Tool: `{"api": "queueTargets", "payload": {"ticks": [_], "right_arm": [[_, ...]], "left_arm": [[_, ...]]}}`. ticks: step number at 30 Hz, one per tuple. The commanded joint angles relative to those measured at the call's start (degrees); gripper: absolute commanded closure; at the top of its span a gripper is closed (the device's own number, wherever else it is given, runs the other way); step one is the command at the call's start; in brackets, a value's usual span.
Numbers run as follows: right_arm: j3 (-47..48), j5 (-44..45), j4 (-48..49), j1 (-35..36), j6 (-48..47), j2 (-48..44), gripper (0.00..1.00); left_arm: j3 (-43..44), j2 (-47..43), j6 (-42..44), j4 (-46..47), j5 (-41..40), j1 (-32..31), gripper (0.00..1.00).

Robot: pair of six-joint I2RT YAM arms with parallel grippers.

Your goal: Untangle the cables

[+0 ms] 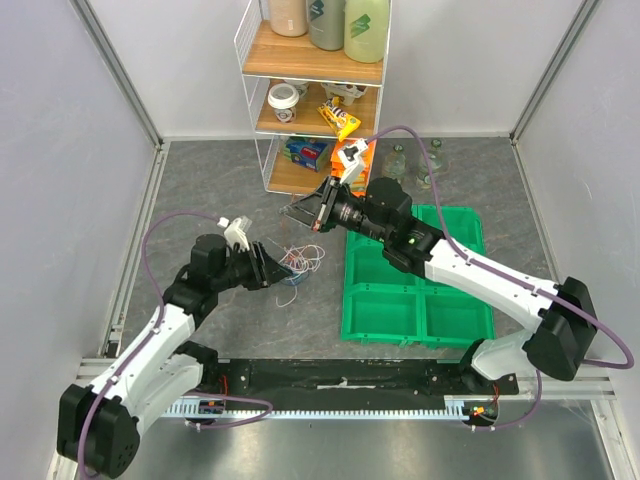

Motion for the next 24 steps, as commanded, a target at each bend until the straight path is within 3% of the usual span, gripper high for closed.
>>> {"api": "queueTargets", "payload": {"ticks": [1,9,11,14,18,24], "right_arm": [[3.2,-0.8,3.3,-0.1,1.3,-2.7,1.00],[3.9,-1.8,3.4,-0.1,1.9,-3.3,1.00],[4.1,-1.8,3.3,-0.1,1.9,-3.4,1.00],[4.9,-1.8,2.3,-0.1,1.3,-3.3,1.00],[9.7,-1.4,-1.7,0.0,-1.9,-3.1,1.00],[24.7,1.3,-11.7,-0.3,-11.2,-2.6,1.00]], "left_arm": [[-0.1,1.5,-1.3,4.3,-2.7,-0.2,0.55],[1.3,5.4,-2.0,9.2,-4.2,-0.3,0.57],[1.0,6.0,-2.2,9.8,-4.7,-0.3,0.67],[0.6,6.7,-2.5,11.3,-7.2,-0.3,0.97],[-0.9,7.6,-3.3,10.4,-12.4,-0.2,0.98],[-3.1,7.7,-7.1,2.9,-22.9,-0.3,0.98]]}}
